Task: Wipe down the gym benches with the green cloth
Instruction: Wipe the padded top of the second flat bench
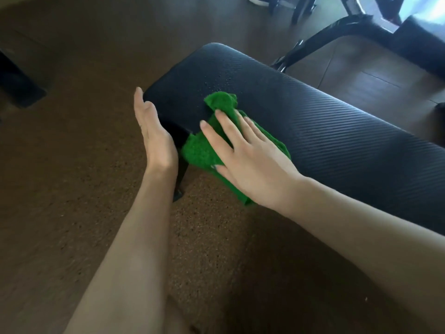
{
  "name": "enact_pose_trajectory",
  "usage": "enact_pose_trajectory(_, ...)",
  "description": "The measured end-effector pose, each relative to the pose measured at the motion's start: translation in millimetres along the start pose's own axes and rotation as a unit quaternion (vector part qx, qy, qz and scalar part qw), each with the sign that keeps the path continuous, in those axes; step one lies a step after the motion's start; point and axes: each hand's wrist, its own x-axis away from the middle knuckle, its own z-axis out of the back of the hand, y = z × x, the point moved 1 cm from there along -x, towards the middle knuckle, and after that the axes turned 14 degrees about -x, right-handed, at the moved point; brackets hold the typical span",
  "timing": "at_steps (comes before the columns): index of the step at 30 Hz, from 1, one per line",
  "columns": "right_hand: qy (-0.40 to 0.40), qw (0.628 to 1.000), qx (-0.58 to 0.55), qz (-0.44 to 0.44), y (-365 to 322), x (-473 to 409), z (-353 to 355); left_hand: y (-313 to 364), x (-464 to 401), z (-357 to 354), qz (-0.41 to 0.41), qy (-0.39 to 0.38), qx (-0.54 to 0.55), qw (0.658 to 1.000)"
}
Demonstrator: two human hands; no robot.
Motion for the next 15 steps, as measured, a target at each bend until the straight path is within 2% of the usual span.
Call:
enact_pose_trajectory(2, -0.002, 1.0, -0.005, -0.009, -8, -22, -4, 5, 2, 3, 0.023, -0.009, 0.036, 0.999)
enact_pose_trajectory(6, 0.021, 1.0, -0.013, -0.004, -11, -24, -6, 14, 8, 4, 0.03, -0.022, 0.042, 0.998)
enact_pose_trajectory(9, 0.03, 0.999, -0.041, -0.01, 0, 17, 2, 12, 9, 12, 0.041, -0.029, 0.03, 0.998)
enact_pose_trajectory(13, 0.001, 0.999, 0.002, -0.033, 19, 95, 15, 12, 9, 12, 0.075, -0.038, 0.043, 0.996)
enact_pose_trajectory(15, -0.017, 0.999, -0.003, -0.033, 23, 101, 18, 14, 8, 10, 0.07, -0.035, 0.035, 0.996)
